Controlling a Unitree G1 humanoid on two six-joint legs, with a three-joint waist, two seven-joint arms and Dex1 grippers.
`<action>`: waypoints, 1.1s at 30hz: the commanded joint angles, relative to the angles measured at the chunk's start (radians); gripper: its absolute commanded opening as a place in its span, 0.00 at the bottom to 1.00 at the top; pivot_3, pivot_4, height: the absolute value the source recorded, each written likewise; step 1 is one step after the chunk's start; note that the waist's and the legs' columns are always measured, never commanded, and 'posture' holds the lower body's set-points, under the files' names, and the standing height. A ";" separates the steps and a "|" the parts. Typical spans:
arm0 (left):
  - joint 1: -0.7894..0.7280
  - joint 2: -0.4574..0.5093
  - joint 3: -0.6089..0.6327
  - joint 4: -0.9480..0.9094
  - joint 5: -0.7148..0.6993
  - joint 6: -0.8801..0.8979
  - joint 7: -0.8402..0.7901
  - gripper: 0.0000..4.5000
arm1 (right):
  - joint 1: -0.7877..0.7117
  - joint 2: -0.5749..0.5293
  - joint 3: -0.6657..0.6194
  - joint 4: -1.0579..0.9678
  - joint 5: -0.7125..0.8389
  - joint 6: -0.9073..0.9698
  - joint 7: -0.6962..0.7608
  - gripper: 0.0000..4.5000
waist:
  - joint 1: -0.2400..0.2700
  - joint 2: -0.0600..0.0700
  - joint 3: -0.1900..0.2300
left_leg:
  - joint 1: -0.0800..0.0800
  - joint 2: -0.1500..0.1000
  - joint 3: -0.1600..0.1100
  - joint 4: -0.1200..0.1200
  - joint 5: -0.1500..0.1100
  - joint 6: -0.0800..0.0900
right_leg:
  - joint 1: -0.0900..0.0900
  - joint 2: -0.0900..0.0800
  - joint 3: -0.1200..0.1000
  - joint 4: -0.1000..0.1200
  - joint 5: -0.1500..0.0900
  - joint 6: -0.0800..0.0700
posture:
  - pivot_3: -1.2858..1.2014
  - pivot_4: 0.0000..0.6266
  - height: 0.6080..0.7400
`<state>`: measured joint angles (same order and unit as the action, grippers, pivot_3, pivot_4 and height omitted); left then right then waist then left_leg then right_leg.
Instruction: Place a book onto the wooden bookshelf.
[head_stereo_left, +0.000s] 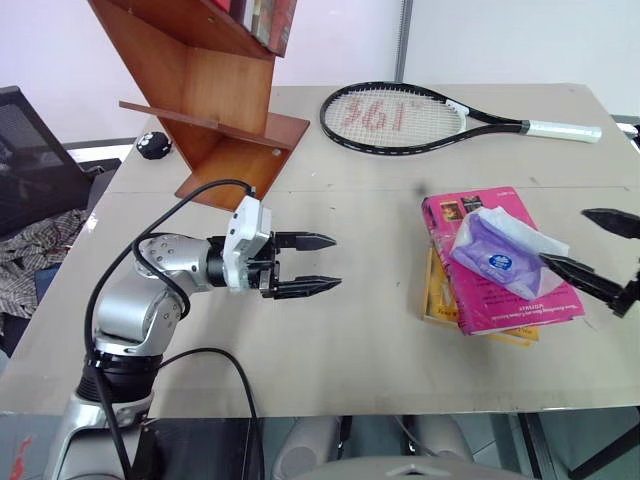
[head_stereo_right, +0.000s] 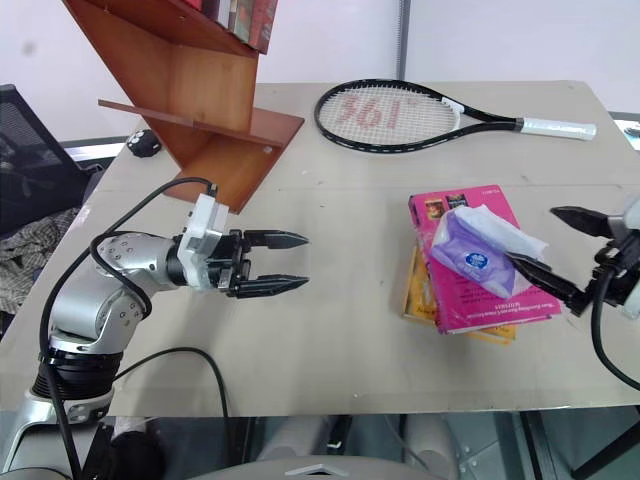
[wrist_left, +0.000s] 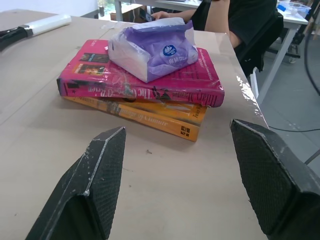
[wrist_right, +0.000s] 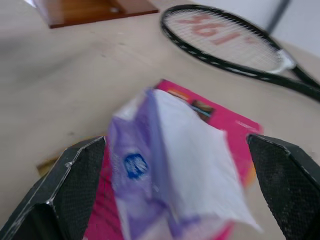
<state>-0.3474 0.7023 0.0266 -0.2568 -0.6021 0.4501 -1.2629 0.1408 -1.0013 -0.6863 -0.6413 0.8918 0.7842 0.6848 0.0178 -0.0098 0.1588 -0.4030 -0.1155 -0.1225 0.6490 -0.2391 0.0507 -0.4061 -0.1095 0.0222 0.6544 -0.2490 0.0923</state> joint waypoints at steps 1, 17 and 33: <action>0.006 0.010 0.019 -0.064 -0.042 0.001 -0.003 0.76 | -0.104 -0.033 0.108 0.038 0.022 0.052 -0.035 1.00 | -0.003 0.000 0.000 | 0.000 0.000 0.000 0.000 0.000 0.000 | 0.000 0.000 0.000 -0.001 0.000 0.000 | 0.52 0.24 1.00; 0.041 -0.010 0.037 -0.135 -0.113 0.001 0.032 0.77 | -0.267 -0.061 0.412 0.210 -0.186 0.060 0.023 0.48 | -0.004 0.000 0.000 | -0.001 0.000 0.001 0.000 0.000 0.000 | 0.000 0.001 -0.002 -0.003 0.000 0.000 | 0.52 0.24 1.00; -0.140 -0.181 0.006 -0.149 -0.236 0.080 0.213 0.77 | -0.214 -0.012 0.099 0.368 -0.396 0.074 -0.222 0.01 | -0.001 0.000 0.000 | -0.002 -0.001 0.002 0.001 0.000 0.000 | 0.000 0.004 -0.003 -0.003 0.000 0.000 | 0.52 0.24 1.00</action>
<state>-0.4621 0.5377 0.0292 -0.3649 -0.7994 0.5223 -1.0828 -0.0575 -1.0132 -0.5436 -0.2910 0.5369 0.8667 0.5051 0.0171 -0.0102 0.1589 -0.4045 -0.1168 -0.1207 0.6502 -0.2387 0.0502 -0.4065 -0.1059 0.0199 0.6521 -0.2487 0.0927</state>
